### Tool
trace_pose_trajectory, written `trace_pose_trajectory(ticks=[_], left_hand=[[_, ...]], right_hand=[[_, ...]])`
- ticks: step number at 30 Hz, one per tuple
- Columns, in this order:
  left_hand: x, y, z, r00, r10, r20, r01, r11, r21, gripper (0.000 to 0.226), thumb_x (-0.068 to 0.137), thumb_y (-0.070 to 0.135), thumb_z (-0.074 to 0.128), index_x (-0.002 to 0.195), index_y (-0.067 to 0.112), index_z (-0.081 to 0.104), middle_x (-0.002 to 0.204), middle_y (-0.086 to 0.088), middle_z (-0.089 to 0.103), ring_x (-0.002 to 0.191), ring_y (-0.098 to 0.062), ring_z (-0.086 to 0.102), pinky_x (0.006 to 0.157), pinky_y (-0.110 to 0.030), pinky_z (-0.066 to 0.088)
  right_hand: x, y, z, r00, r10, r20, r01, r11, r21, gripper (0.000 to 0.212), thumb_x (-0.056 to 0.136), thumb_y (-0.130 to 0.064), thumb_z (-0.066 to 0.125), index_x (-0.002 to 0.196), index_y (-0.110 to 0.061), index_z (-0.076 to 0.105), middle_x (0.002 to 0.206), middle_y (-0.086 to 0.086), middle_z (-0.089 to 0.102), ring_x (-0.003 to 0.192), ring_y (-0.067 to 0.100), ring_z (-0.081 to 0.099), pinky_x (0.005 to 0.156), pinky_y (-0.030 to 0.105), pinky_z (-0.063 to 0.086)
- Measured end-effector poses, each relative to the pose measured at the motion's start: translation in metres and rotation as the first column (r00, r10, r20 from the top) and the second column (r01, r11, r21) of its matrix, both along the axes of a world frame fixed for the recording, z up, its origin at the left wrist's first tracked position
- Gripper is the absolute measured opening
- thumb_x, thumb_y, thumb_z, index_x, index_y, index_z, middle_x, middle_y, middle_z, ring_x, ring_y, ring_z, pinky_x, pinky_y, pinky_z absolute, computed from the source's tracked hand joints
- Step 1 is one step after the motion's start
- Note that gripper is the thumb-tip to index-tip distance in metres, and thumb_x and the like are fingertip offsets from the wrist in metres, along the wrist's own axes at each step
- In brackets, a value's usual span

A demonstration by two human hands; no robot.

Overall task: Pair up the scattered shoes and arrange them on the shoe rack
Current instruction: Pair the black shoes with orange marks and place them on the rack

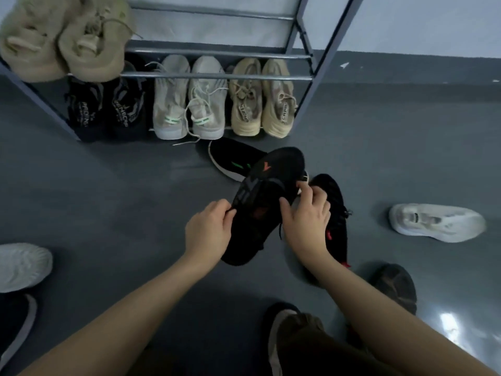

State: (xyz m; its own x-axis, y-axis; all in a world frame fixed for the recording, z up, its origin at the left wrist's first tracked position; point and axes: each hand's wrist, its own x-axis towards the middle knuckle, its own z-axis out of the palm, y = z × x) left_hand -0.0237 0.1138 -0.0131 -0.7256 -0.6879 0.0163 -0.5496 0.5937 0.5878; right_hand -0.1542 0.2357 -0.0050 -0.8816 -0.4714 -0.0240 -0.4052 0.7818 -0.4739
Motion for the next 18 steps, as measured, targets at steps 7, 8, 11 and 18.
trace_pose_trajectory(ticks=[7, 8, 11, 18], left_hand=[[-0.022, 0.043, 0.001, 0.999, 0.039, -0.001, -0.039, 0.996, 0.075, 0.016, 0.094, 0.023, 0.049, 0.084, 0.012, 0.056, 0.073, 0.007, 0.051, 0.055, -0.008, 0.046, 0.045, -0.018, 0.027], [-0.024, 0.049, -0.001, 1.000, 0.024, -0.008, -0.023, 0.996, 0.083, 0.016, 0.094, 0.022, 0.050, 0.085, 0.011, 0.056, 0.074, 0.007, 0.052, 0.056, -0.009, 0.047, 0.045, -0.018, 0.029], [-0.029, 0.065, -0.009, 1.000, -0.025, -0.003, 0.026, 0.990, 0.141, 0.016, 0.094, 0.024, 0.050, 0.093, 0.010, 0.057, 0.084, 0.002, 0.057, 0.065, -0.014, 0.054, 0.049, -0.024, 0.036], [-0.050, 0.075, -0.024, 0.993, -0.112, 0.046, 0.081, 0.895, 0.439, 0.036, 0.087, 0.030, 0.060, 0.120, 0.021, 0.048, 0.102, 0.006, 0.062, 0.095, -0.017, 0.060, 0.077, -0.038, 0.053]], right_hand=[[0.009, 0.033, 0.012, 0.928, 0.028, 0.373, 0.048, 0.980, -0.192, 0.061, 0.089, -0.049, 0.052, 0.140, -0.024, 0.032, 0.130, 0.002, 0.052, 0.114, 0.018, 0.055, 0.096, 0.039, 0.047], [0.011, 0.036, 0.009, 0.927, 0.040, 0.373, 0.045, 0.975, -0.218, 0.060, 0.089, -0.045, 0.053, 0.140, -0.024, 0.032, 0.131, 0.001, 0.052, 0.111, 0.017, 0.057, 0.094, 0.039, 0.049], [0.007, 0.052, 0.007, 0.917, 0.011, 0.399, 0.101, 0.961, -0.258, 0.049, 0.093, -0.020, 0.052, 0.140, -0.019, 0.036, 0.132, 0.003, 0.053, 0.114, 0.014, 0.055, 0.094, 0.028, 0.049], [-0.002, 0.082, 0.002, 0.903, 0.040, 0.428, 0.123, 0.930, -0.346, 0.043, 0.094, -0.004, 0.045, 0.134, -0.019, 0.047, 0.117, -0.008, 0.058, 0.107, 0.002, 0.055, 0.093, 0.016, 0.047]])
